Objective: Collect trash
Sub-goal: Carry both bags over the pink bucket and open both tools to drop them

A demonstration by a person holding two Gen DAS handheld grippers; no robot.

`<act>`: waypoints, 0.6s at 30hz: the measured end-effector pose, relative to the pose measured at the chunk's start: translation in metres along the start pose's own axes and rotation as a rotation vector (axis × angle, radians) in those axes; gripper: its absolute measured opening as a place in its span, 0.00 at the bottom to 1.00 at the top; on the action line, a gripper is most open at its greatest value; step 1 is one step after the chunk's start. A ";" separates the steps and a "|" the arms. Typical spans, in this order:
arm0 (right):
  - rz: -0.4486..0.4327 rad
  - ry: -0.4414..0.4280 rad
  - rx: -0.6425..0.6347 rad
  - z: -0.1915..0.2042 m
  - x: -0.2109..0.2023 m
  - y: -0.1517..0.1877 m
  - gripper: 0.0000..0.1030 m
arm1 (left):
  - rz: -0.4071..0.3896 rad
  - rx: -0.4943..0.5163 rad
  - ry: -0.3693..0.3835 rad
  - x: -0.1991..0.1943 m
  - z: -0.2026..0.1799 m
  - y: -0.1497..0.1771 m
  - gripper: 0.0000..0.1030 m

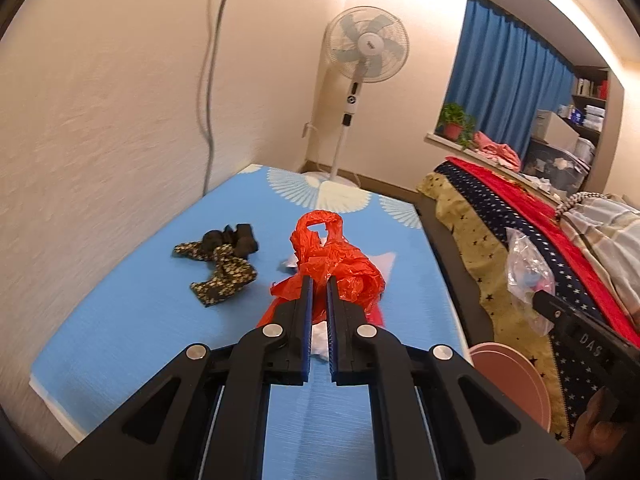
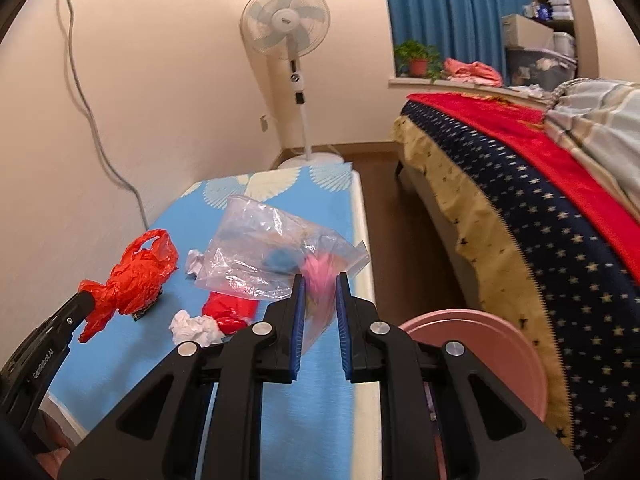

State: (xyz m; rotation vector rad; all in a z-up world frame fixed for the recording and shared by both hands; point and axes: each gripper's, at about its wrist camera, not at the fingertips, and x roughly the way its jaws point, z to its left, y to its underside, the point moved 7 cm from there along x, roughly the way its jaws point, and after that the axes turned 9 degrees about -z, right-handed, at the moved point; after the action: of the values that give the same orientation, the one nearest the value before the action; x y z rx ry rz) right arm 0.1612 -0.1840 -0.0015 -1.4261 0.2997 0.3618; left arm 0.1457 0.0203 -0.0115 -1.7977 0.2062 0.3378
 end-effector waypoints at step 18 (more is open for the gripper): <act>-0.100 0.153 0.026 -0.074 -0.074 -0.031 0.15 | 0.006 0.072 0.156 -0.017 -0.072 0.011 0.06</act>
State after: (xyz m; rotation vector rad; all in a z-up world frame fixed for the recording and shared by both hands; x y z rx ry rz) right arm 0.1073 -0.2657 0.0477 -1.4404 0.3541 0.1671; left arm 0.1348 -0.0534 -0.0001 -1.7536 0.3296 0.1912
